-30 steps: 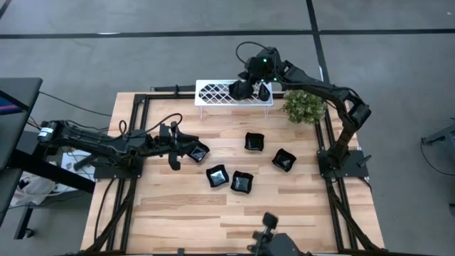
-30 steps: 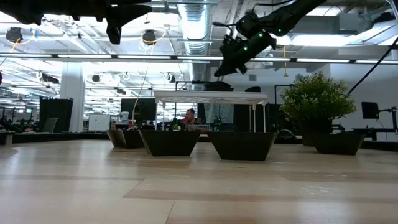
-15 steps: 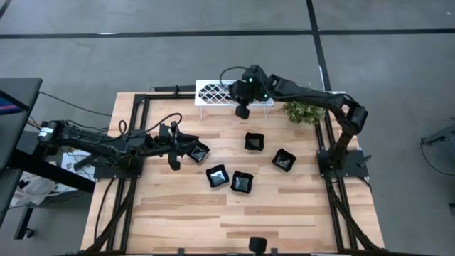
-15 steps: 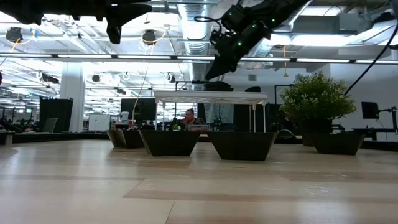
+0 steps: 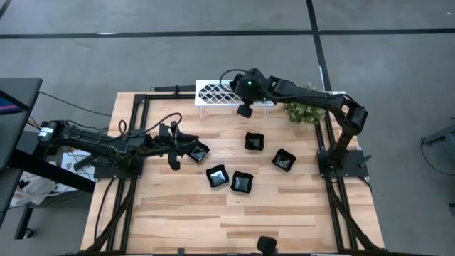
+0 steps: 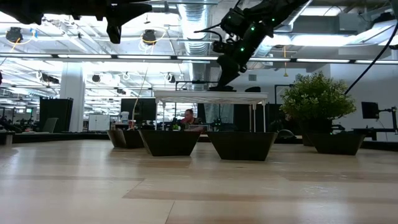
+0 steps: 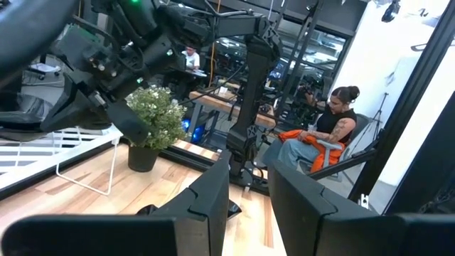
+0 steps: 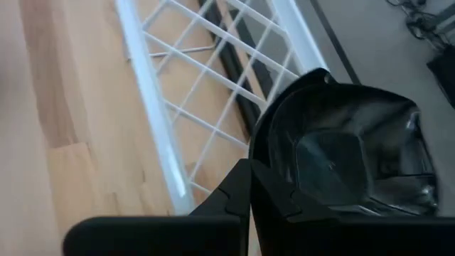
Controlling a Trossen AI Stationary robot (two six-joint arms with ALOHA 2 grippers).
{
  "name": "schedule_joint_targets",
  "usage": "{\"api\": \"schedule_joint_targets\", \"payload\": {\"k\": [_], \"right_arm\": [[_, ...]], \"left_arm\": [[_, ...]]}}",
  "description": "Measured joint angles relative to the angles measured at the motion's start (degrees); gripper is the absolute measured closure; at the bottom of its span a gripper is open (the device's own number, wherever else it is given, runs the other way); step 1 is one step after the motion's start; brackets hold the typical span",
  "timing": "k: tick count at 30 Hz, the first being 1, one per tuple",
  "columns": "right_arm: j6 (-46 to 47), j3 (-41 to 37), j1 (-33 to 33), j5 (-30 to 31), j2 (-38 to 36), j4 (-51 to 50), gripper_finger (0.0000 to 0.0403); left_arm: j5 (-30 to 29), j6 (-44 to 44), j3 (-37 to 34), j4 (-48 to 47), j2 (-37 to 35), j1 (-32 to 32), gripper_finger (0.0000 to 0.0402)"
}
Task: Pick & Place Mini shaped plates
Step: Stack the leaf shaped plate on top of the leaf shaped plate on the shelf
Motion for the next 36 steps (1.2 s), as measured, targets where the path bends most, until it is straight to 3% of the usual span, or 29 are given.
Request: {"api": "schedule_joint_targets", "payload": {"k": [8,13,17,21,28,34,36], "right_arm": [[0.83,-0.04,0.83,0.17,-0.7,-1.0,0.0402],[1.33,-0.04,1.76,4.78,-3.24,-0.9,0.0402],[-0.95,-0.04,1.69,10.94,-5.22,4.93,0.0402],[-4.91,-0.02,-0.3,11.4,-5.28,10.61,0.0402],[-3.76,-0.13,-5.97,3.12,-4.2,6.93,0.0402],[-0.85,0.5,-12.33,1.99,-4.13,10.86,0.0403],[1.68,1.59,-15.05,-1.38,-4.15,10.97,0.0403]], "left_arm": [[0.0,-0.01,0.0,0.09,0.0,-0.02,0.03],[0.0,-0.02,0.0,0.13,0.0,-0.02,0.03],[0.0,0.0,0.0,0.22,-0.01,-0.01,0.03],[0.0,-0.01,0.0,0.26,-0.01,-0.02,0.03],[0.0,-0.01,0.0,0.29,0.0,-0.01,0.03],[0.0,-0.02,0.0,0.32,0.0,-0.02,0.03],[0.0,0.0,0.0,0.32,0.0,-0.02,0.03]]}}
